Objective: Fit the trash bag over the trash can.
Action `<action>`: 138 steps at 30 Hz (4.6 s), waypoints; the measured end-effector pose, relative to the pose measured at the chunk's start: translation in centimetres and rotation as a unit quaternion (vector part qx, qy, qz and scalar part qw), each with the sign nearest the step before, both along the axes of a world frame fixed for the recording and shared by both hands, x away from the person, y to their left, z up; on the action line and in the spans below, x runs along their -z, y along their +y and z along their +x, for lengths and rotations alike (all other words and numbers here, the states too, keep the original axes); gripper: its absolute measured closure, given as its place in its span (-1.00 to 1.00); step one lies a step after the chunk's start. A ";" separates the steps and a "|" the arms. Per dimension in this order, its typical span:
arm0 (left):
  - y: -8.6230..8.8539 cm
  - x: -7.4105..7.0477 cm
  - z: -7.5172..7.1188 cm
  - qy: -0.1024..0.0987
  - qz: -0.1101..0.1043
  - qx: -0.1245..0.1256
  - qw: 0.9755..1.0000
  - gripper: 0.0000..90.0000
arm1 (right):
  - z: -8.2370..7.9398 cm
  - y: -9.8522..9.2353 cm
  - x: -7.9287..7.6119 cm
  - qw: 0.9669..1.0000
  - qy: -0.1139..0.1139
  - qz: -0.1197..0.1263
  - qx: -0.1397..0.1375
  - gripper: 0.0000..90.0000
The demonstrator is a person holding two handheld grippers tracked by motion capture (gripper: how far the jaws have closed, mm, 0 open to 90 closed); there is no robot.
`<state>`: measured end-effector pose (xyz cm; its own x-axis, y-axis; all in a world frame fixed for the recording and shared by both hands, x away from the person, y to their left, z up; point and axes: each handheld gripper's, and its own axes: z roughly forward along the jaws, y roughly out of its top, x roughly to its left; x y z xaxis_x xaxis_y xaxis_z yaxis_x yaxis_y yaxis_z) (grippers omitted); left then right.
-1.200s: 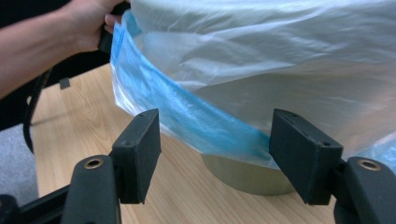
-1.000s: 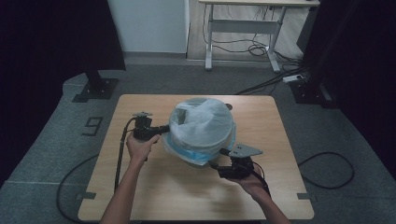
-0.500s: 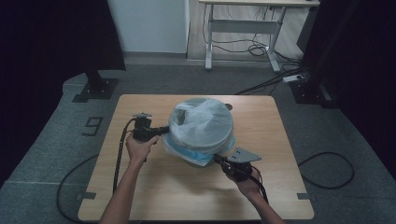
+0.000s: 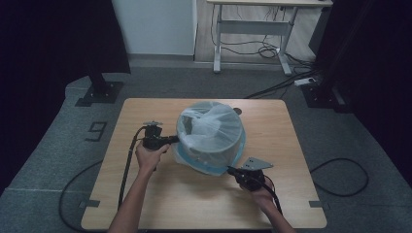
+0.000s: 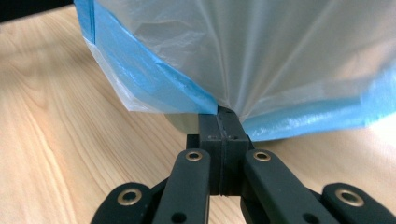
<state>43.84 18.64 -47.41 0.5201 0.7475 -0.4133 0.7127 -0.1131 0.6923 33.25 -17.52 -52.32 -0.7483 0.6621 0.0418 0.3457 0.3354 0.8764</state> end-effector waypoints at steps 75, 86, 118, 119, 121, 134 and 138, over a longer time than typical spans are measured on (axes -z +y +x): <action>-4.9 -12.4 0.6 -0.109 -0.043 0.140 0.983 -0.31 | -0.2 -9.4 -0.4 0.983 0.020 0.140 0.120 -0.12; -8.0 -12.5 1.8 -0.091 -0.005 0.172 0.981 -0.21 | -0.3 -9.7 -1.0 0.980 0.014 0.153 0.123 -0.12; -15.3 -13.5 4.5 -0.034 0.099 0.203 0.974 -0.08 | -0.5 -9.8 -1.4 0.979 0.015 0.161 0.120 -0.12; -15.7 -13.3 4.6 -0.030 0.107 0.205 0.972 -0.08 | -0.5 -9.8 -1.5 0.979 0.015 0.162 0.120 -0.12; -16.1 -12.9 4.9 -0.024 0.115 0.207 0.971 -0.06 | -0.5 -9.8 -1.5 0.979 0.014 0.164 0.120 -0.12; -18.6 -9.7 6.5 0.037 0.181 0.219 0.958 -0.04 | -0.5 -10.1 -1.5 0.979 0.012 0.164 0.119 -0.11; -18.8 -9.3 6.6 0.042 0.184 0.218 0.958 -0.10 | -0.5 -10.0 -1.4 0.980 0.014 0.162 0.117 -0.11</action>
<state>50.40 -0.20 -38.08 0.7920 0.5700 -0.2186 0.5942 -0.6376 0.4903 32.76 -27.48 -50.90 -0.5724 0.7644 0.2968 0.4056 -0.0506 0.9127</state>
